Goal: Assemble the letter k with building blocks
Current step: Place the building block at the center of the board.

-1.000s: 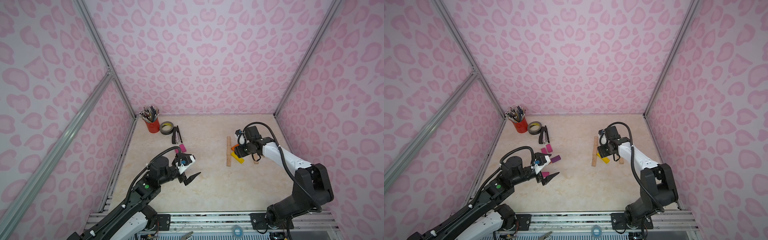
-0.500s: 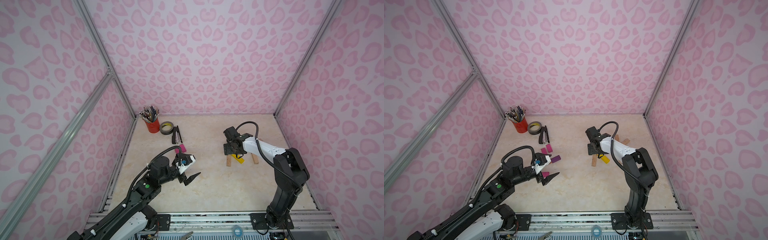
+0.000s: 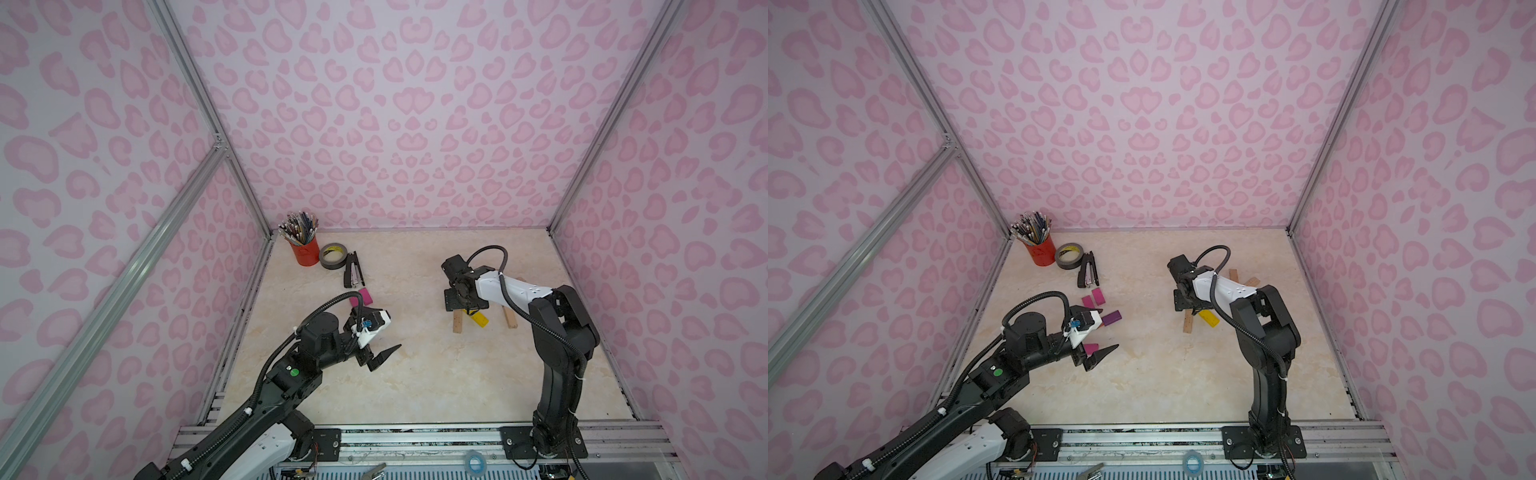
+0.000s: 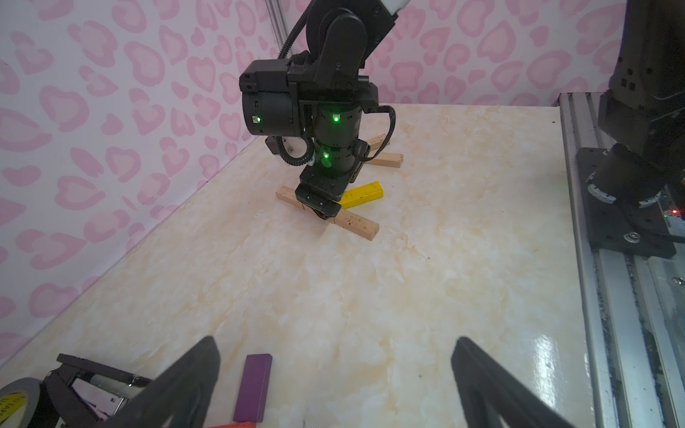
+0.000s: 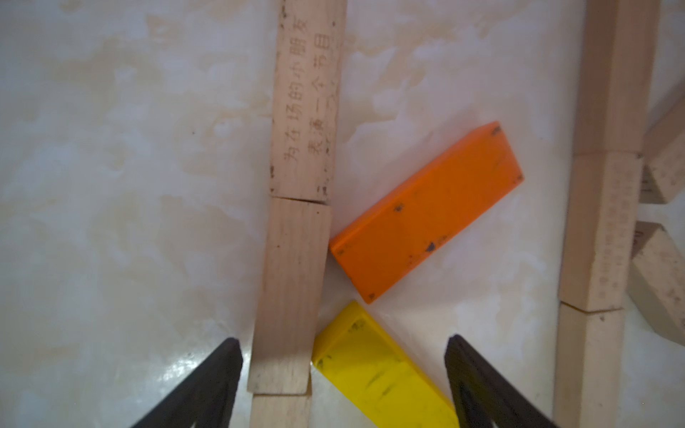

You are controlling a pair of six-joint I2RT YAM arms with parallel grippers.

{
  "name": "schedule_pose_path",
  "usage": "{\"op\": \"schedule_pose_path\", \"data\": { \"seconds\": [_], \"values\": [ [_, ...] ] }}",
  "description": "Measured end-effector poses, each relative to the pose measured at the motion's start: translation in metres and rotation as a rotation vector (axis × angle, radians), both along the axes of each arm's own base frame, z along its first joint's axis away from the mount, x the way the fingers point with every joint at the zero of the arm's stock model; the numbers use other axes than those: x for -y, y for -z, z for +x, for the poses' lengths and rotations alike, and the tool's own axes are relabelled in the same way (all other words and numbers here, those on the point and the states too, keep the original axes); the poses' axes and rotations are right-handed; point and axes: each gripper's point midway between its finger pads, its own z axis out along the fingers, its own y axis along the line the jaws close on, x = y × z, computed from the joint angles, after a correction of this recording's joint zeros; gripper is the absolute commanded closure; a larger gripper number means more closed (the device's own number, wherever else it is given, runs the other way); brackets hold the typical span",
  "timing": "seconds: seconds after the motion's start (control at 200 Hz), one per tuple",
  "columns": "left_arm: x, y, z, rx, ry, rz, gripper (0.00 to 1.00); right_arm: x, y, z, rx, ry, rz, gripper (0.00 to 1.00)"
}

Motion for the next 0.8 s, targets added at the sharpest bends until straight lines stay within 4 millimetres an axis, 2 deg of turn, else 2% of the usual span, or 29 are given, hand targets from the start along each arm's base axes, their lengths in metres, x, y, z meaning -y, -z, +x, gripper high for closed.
{"op": "schedule_pose_path", "data": {
  "seconds": [0.591,0.801],
  "values": [
    [-0.0002,0.0004,0.0005,-0.001,-0.002,0.001,0.0,0.0038,0.004,-0.0008,0.0,0.011,-0.017,0.16],
    [-0.0001,0.0008,0.0006,-0.002,-0.002,0.002,0.0,0.0015,0.002,-0.0017,0.0,0.007,0.0,0.13]
  ]
}}
